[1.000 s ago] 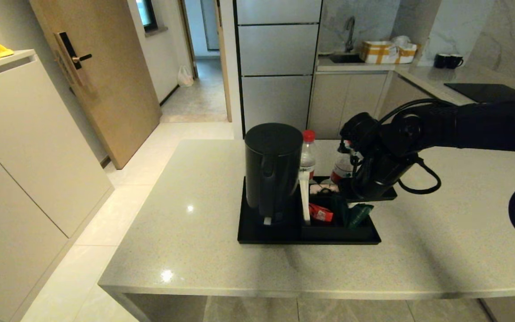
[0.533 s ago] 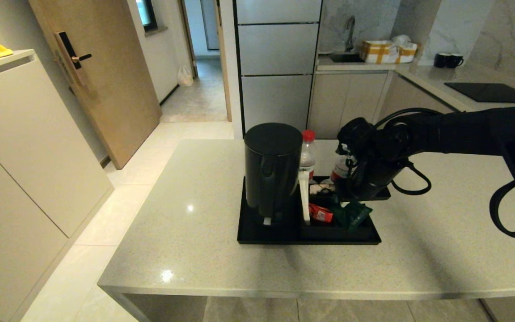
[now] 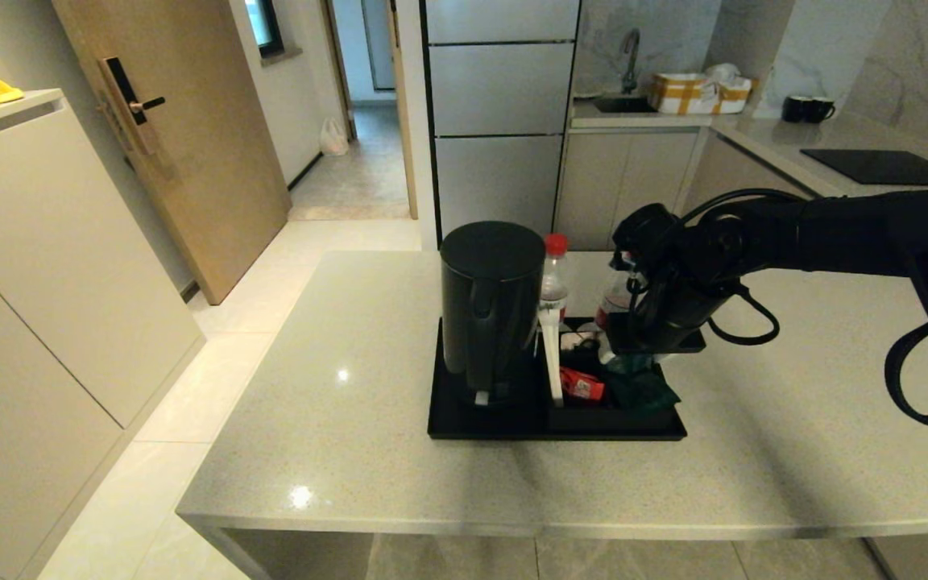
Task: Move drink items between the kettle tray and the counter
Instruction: Return the tea bag to its original position, then pick up the bottled water
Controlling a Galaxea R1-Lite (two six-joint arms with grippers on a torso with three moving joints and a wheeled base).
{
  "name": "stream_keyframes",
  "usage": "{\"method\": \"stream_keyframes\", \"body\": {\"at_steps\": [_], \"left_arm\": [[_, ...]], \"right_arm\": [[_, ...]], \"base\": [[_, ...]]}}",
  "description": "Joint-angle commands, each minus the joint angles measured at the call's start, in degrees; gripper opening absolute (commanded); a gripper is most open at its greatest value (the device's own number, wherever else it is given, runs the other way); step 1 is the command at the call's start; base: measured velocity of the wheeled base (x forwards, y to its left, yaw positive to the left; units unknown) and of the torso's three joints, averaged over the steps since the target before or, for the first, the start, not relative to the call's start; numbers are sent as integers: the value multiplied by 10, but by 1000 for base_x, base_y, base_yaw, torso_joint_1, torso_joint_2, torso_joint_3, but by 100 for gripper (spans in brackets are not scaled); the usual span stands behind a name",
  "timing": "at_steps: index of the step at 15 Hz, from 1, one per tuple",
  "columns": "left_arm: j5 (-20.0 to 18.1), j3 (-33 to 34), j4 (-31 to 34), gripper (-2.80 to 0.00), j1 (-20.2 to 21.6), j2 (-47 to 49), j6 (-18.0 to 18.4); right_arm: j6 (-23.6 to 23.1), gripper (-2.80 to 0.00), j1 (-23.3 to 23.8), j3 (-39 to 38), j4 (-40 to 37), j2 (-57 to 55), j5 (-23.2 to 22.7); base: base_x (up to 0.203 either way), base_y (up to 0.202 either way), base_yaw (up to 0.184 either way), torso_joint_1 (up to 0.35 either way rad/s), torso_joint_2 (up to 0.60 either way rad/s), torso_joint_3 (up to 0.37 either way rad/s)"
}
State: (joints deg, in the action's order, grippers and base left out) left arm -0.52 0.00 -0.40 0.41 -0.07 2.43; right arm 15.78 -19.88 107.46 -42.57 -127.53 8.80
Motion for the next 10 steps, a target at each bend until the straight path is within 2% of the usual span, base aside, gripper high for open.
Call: {"method": "stream_keyframes", "body": {"at_steps": [1,8,10], "left_arm": [[0,0,1,-280,0,1,0],[0,0,1,-280,0,1,0],[0,0,0,-280,0,1,0]], "right_arm": [[1,0,5,17,-14,15,0],[3,0,7,5,-51,70,-3],[17,0,7,-10,-60,105,-3]], "base": [[0,0,0,0,0,0],[0,0,0,0,0,0],[0,0,0,0,0,0]]}}
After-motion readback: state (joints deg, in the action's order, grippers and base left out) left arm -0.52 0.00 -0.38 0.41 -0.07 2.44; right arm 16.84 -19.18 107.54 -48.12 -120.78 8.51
